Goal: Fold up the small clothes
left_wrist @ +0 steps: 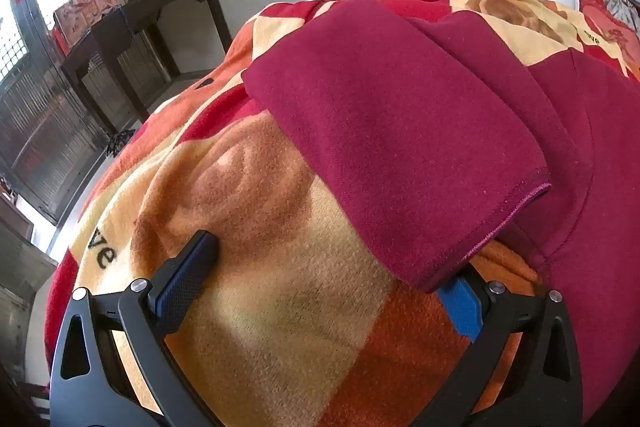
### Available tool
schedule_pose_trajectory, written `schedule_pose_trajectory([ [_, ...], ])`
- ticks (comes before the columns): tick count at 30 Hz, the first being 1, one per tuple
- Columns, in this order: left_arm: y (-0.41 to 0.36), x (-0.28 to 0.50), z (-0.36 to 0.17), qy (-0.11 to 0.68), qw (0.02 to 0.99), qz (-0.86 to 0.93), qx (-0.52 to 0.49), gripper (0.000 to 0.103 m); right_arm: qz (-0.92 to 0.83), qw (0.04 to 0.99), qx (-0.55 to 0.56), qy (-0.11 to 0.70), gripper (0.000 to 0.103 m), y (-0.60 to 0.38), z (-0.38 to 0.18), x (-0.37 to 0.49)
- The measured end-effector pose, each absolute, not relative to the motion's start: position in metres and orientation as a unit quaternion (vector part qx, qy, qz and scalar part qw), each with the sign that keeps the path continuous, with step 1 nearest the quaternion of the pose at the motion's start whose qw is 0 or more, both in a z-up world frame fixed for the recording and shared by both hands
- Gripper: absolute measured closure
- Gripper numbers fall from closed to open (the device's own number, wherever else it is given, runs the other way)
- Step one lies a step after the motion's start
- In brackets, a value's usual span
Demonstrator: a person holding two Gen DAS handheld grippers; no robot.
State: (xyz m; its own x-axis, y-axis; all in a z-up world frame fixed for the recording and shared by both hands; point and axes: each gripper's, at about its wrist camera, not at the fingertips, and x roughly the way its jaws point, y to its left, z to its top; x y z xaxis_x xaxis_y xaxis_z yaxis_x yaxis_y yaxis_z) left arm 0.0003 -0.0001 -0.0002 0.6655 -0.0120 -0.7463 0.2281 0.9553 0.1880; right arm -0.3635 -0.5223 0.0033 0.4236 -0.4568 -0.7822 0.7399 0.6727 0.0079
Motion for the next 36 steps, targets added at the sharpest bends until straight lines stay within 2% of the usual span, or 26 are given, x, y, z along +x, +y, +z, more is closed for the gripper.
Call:
schedule_pose_trajectory([
  [6,0.001,0.001,0.001,0.407,0.901,-0.068,0.132,0.001,-0.364,0.825,0.178,0.394,0.000,-0.522,0.003,-0.363],
  [11,-0.007,-0.006,0.011,0.440,0.884,-0.075,0.140,0.001,-0.363,0.825,0.178,0.394,0.000,-0.522,0.003,-0.363],
  [18,-0.013,-0.070,0.041,0.416,0.887,-0.129,0.154,0.001,-0.363,0.825,0.178,0.394,0.000,-0.522,0.003,-0.363],
  [24,-0.019,-0.102,0.063,0.420,0.883,-0.177,0.110,0.001,-0.348,0.825,0.172,0.412,0.000,-0.519,0.009,-0.359],
  [27,-0.031,-0.113,0.071,0.406,0.885,-0.186,0.128,0.001,-0.315,0.840,0.187,0.400,0.005,-0.511,0.026,-0.382],
  [29,-0.036,-0.122,0.075,0.397,0.886,-0.194,0.139,0.001,-0.307,0.843,0.215,0.385,0.005,-0.506,0.043,-0.405],
  [36,-0.053,-0.143,0.083,0.394,0.878,-0.245,0.121,0.001,-0.292,0.861,0.192,0.370,0.005,-0.493,0.145,-0.481],
])
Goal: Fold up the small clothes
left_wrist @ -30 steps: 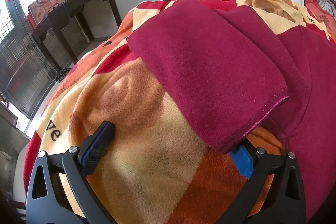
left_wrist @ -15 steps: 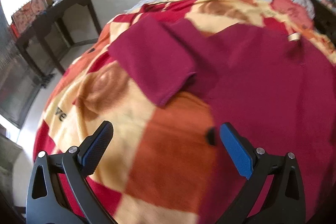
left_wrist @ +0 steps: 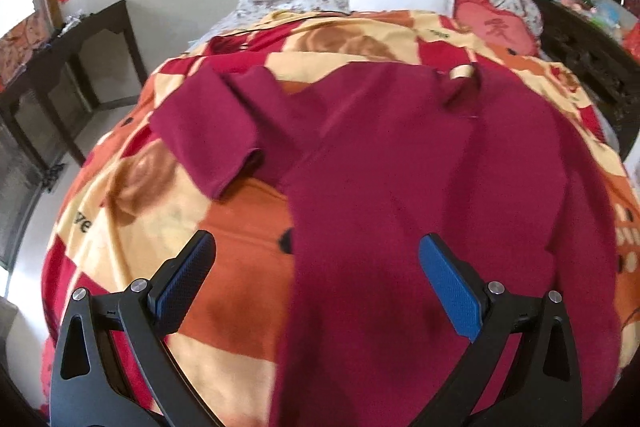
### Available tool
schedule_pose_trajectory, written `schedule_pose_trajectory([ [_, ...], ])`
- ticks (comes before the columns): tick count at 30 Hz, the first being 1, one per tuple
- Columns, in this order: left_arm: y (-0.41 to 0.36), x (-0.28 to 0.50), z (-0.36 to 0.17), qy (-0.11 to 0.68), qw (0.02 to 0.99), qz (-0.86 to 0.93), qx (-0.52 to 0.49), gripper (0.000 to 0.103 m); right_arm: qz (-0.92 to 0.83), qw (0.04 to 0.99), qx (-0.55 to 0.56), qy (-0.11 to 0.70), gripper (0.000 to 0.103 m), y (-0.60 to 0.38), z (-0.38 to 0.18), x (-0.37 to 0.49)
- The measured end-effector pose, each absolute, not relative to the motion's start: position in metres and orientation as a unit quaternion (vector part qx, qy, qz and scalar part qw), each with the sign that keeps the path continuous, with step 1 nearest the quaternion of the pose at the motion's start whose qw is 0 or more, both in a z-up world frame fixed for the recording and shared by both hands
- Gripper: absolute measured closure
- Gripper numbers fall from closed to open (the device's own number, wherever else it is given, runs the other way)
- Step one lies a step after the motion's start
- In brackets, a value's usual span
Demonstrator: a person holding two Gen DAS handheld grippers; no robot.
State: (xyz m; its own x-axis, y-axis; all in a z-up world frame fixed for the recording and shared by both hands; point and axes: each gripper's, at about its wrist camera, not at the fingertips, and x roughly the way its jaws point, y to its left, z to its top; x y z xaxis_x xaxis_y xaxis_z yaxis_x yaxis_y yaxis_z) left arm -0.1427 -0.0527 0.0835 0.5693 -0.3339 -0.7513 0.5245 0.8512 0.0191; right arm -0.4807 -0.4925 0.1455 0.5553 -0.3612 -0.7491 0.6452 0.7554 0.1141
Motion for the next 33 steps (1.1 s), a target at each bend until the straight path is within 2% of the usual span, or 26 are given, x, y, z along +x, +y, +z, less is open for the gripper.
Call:
schedule_pose_trajectory([
  [6,-0.066,-0.159,0.091,0.391,0.871,-0.273,0.114,0.001,-0.263,0.880,0.171,0.358,0.005,-0.464,0.241,-0.518],
  [12,-0.071,-0.168,0.097,0.387,0.869,-0.287,0.110,0.001,-0.230,0.891,0.172,0.351,0.004,-0.409,0.268,-0.506],
  [16,-0.070,-0.172,0.101,0.386,0.871,-0.285,0.104,0.001,-0.178,0.906,0.158,0.351,0.004,-0.361,0.255,-0.463],
  [24,-0.065,-0.168,0.105,0.382,0.876,-0.277,0.102,0.001,-0.132,0.905,0.142,0.378,0.004,-0.286,0.190,-0.364],
  [33,-0.067,-0.157,0.101,0.381,0.878,-0.268,0.109,0.001,-0.146,0.890,0.168,0.398,0.004,-0.255,0.145,-0.307],
])
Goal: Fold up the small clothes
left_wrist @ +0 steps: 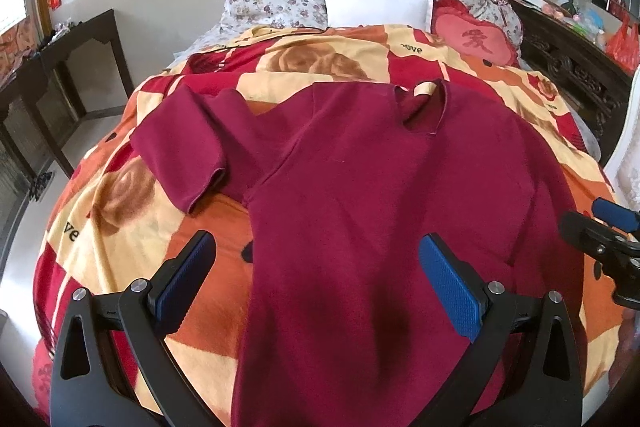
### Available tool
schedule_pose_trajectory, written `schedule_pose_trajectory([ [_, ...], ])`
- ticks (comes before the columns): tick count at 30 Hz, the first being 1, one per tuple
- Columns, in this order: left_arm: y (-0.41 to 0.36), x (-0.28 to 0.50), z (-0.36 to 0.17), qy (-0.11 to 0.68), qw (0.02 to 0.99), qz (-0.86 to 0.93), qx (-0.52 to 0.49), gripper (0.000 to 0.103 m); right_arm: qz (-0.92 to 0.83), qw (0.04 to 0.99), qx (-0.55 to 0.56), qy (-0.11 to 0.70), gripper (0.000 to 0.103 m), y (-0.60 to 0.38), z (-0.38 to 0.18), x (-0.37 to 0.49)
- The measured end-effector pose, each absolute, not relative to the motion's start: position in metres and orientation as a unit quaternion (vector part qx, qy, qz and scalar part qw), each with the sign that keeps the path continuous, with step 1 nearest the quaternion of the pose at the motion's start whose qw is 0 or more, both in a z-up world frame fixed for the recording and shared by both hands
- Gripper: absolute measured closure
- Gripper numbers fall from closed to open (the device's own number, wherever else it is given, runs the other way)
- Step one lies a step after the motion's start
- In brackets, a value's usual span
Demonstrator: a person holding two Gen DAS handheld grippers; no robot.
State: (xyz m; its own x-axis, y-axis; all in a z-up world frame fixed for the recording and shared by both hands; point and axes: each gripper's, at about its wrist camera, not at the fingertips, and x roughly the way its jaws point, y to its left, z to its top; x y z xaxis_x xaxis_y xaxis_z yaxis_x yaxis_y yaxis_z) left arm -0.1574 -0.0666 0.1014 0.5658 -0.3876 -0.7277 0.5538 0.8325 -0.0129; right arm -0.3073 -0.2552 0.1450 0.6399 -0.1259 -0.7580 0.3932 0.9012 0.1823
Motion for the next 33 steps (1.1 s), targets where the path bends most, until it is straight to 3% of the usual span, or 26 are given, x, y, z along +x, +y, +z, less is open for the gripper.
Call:
schedule_pose_trajectory([
  [33,-0.062,-0.122,0.075,0.402,0.878,-0.241,0.091,0.001,-0.141,0.873,0.191,0.426,0.004,-0.250,0.110,-0.266],
])
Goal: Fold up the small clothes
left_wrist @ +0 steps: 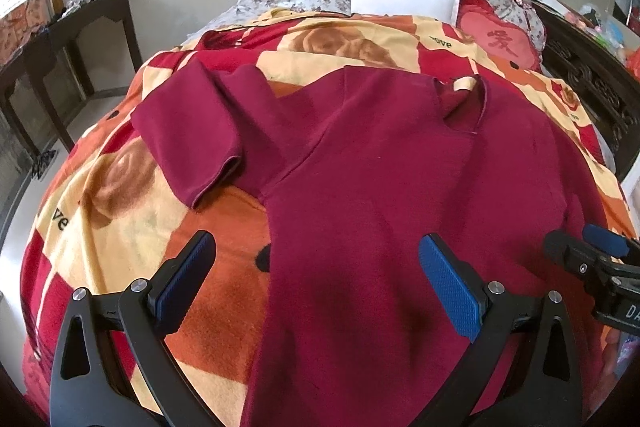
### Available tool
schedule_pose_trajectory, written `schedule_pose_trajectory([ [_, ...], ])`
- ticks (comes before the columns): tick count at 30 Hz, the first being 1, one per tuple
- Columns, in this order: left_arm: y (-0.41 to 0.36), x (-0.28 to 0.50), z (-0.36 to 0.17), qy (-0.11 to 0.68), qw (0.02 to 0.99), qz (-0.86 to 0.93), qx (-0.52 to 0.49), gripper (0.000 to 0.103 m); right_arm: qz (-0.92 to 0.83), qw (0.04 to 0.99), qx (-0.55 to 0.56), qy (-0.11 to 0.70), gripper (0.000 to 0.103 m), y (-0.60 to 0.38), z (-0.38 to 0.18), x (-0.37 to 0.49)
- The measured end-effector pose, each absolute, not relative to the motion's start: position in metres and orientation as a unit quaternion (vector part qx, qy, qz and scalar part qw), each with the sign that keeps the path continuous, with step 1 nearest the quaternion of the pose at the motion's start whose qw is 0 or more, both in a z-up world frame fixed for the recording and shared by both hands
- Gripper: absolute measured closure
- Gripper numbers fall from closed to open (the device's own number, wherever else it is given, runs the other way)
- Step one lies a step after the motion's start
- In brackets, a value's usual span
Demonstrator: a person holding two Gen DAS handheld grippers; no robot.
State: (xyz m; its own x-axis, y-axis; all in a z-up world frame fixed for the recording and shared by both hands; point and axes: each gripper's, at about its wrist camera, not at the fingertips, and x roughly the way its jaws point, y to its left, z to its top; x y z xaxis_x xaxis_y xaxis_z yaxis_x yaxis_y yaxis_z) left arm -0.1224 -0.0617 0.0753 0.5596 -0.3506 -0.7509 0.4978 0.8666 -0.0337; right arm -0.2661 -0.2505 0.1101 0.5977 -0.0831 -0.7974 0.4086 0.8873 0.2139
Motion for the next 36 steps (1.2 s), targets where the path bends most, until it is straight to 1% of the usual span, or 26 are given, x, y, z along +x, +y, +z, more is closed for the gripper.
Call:
schedule_pose_trajectory([
  [9,-0.055,-0.111,0.071,0.405,0.880,-0.229,0.096,0.001,-0.134,0.870,0.196,0.432,0.004,-0.248,0.105,-0.257],
  [14,-0.037,-0.088,0.067,0.399,0.887,-0.206,0.110,0.001,-0.121,0.870,0.199,0.435,0.004,-0.243,0.102,-0.252],
  [23,0.004,-0.023,0.056,0.417,0.892,-0.168,0.052,0.001,-0.099,0.866,0.209,0.444,0.004,-0.235,0.094,-0.237],
  [26,0.000,-0.014,0.054,0.413,0.893,-0.167,0.052,0.001,-0.091,0.863,0.206,0.452,0.004,-0.231,0.091,-0.230],
  [35,-0.023,-0.008,0.044,0.409,0.887,-0.190,0.100,0.001,-0.075,0.857,0.207,0.466,0.004,-0.225,0.082,-0.214],
  [36,-0.025,-0.006,0.043,0.410,0.886,-0.189,0.103,0.005,-0.073,0.856,0.207,0.467,0.004,-0.223,0.081,-0.213],
])
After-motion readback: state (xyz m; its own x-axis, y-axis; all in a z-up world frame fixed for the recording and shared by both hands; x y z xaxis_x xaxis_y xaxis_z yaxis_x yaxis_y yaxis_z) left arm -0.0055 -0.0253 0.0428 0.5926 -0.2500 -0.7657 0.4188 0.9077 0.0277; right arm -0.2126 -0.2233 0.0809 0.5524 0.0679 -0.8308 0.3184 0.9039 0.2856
